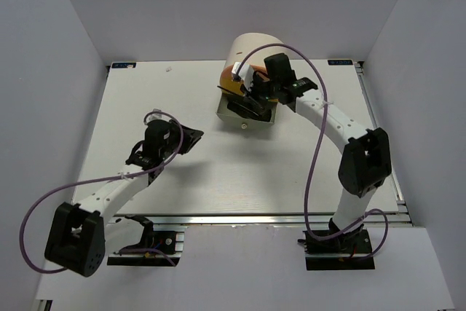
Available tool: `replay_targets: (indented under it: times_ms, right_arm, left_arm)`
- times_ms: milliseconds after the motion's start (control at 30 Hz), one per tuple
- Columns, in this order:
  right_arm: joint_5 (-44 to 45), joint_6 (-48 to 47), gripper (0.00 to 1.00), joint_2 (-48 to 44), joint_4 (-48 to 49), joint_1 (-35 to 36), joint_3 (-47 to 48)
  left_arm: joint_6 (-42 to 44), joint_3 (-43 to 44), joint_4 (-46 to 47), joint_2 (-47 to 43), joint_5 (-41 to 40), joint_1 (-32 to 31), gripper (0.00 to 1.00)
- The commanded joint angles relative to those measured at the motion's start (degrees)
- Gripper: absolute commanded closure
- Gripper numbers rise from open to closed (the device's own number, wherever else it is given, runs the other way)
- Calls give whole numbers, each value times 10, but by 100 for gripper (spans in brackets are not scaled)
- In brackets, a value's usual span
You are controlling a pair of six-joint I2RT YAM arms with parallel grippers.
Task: Organize the makeup
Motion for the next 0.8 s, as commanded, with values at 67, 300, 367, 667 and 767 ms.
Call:
replay_targets:
  times_ms: [67,300,367,667,767]
  right_arm:
    - [9,-87,100,66,-10,-8,43]
    - [32,-118,72,119,-44,-9,85]
    - [42,-115,62,110,-40,-10,71]
    - [-93,-24,85,24,-52,-38,51]
    - [-215,-130,100,-12,-133,-43,9]
  left_arm:
    - [13,61,81,80,59,-24,71]
    - [5,99,122,191,82,-55,75]
    - [2,109,128,215,84,-59,75]
    - [-3,142,157,310,105,-66,88]
    - [-1,152,157,328,109,-66,90]
